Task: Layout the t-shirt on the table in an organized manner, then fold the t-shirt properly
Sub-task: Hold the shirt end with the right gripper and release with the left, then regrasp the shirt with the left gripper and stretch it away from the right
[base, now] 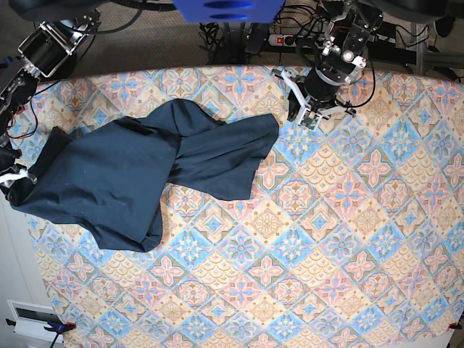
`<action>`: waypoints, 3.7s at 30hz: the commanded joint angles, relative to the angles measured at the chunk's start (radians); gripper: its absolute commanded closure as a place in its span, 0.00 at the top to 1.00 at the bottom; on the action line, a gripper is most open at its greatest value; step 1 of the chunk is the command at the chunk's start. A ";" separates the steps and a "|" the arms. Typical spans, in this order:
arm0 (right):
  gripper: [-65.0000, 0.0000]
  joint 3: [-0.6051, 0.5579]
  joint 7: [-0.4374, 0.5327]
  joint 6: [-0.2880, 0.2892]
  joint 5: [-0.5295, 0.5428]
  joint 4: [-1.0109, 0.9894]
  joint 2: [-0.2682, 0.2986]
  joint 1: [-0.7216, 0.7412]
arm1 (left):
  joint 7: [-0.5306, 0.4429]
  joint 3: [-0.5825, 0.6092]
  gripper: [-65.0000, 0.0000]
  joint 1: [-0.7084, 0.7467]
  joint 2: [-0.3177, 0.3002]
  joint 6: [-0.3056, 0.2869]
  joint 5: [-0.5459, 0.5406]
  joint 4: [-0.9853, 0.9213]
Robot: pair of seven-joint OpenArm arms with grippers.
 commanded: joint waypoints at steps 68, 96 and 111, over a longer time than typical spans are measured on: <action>0.01 -0.051 0.033 0.001 0.014 0.015 0.010 0.019 | 0.224 0.171 0.48 -0.764 0.264 0.004 -0.599 -0.740; 0.01 -0.042 0.035 0.001 0.014 0.014 0.013 0.027 | 0.127 -0.368 0.00 -0.979 -0.126 0.010 -0.905 -0.849; 0.01 -0.050 0.025 0.001 0.014 0.014 0.013 0.076 | 0.126 -0.409 0.76 -0.967 -0.175 0.076 -0.874 -0.921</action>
